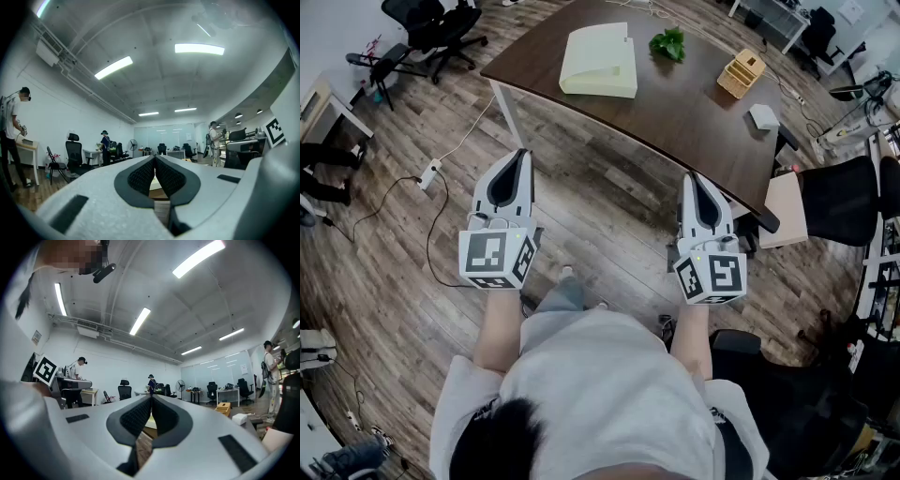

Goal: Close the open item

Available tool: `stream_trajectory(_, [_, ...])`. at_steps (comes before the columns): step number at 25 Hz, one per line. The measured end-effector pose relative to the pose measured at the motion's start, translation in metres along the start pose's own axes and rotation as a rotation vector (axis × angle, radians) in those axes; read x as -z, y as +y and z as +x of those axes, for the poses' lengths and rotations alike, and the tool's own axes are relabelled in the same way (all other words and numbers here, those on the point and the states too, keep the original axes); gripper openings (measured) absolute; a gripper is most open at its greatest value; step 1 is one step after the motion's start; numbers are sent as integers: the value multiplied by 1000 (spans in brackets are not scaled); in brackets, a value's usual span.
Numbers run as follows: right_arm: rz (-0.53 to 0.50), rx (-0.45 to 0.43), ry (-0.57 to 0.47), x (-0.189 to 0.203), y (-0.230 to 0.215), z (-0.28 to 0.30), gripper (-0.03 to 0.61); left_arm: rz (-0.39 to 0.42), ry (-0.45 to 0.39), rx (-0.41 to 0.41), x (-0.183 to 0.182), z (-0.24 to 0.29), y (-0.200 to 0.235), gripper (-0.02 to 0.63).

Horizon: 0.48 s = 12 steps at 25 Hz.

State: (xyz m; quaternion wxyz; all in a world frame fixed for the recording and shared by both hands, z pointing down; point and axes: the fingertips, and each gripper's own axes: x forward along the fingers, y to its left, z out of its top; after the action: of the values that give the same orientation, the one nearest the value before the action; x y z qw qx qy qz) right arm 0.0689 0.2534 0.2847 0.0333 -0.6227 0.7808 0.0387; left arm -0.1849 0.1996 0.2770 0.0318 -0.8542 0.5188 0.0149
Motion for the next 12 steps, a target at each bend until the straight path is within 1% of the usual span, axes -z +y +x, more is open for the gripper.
stream_trajectory(12, [11, 7, 5, -1, -2, 16, 14, 8, 4, 9, 0, 15, 6, 8])
